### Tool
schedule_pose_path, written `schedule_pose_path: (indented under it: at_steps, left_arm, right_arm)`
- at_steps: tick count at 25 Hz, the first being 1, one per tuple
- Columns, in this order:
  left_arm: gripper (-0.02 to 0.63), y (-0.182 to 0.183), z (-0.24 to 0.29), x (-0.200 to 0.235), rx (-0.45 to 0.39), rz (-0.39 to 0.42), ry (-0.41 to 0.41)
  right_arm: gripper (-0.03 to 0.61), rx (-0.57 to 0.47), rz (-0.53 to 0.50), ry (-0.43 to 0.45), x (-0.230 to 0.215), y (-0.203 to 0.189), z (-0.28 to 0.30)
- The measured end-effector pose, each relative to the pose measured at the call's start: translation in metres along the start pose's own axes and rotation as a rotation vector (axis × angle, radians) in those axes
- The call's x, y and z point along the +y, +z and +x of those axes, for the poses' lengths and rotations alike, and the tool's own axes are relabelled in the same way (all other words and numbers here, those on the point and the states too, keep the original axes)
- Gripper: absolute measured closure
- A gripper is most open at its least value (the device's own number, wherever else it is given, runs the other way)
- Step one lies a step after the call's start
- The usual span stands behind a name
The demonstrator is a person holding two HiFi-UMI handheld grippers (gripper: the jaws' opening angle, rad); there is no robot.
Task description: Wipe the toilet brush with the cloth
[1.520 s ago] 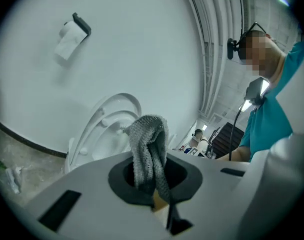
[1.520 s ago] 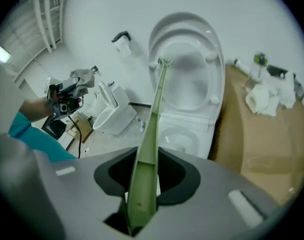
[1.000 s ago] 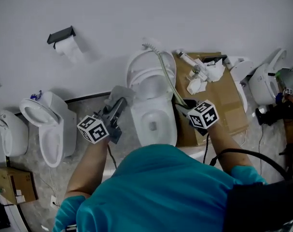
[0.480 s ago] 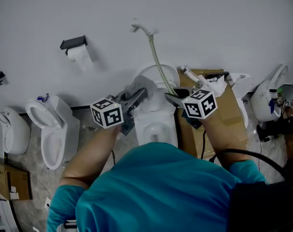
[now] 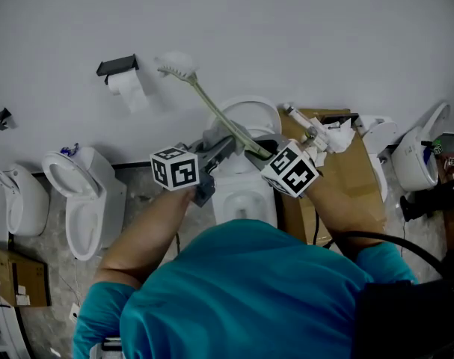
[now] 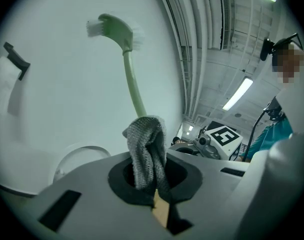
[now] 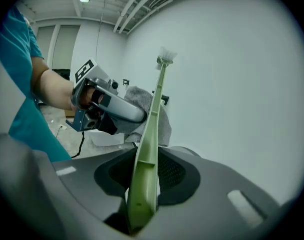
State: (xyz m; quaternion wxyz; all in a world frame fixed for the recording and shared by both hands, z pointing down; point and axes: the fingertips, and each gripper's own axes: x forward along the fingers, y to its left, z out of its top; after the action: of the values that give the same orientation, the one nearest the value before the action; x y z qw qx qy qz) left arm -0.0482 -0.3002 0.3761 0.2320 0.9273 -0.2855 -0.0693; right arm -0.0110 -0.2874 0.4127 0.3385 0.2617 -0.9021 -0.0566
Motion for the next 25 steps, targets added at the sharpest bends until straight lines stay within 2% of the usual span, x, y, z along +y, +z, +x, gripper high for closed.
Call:
schedule_pose_path:
  at_steps: [8, 25]
  left_arm:
    - [0.592, 0.002, -0.002, 0.003, -0.056, -0.059, -0.041]
    - [0.592, 0.027, -0.023, 0.020, -0.181, -0.110, -0.014]
  right_arm:
    - [0.479, 0.042, -0.141, -0.047, 0.003, 0.003, 0.003]
    - [0.479, 0.079, -0.139, -0.036, 0.005, -0.011, 0.003]
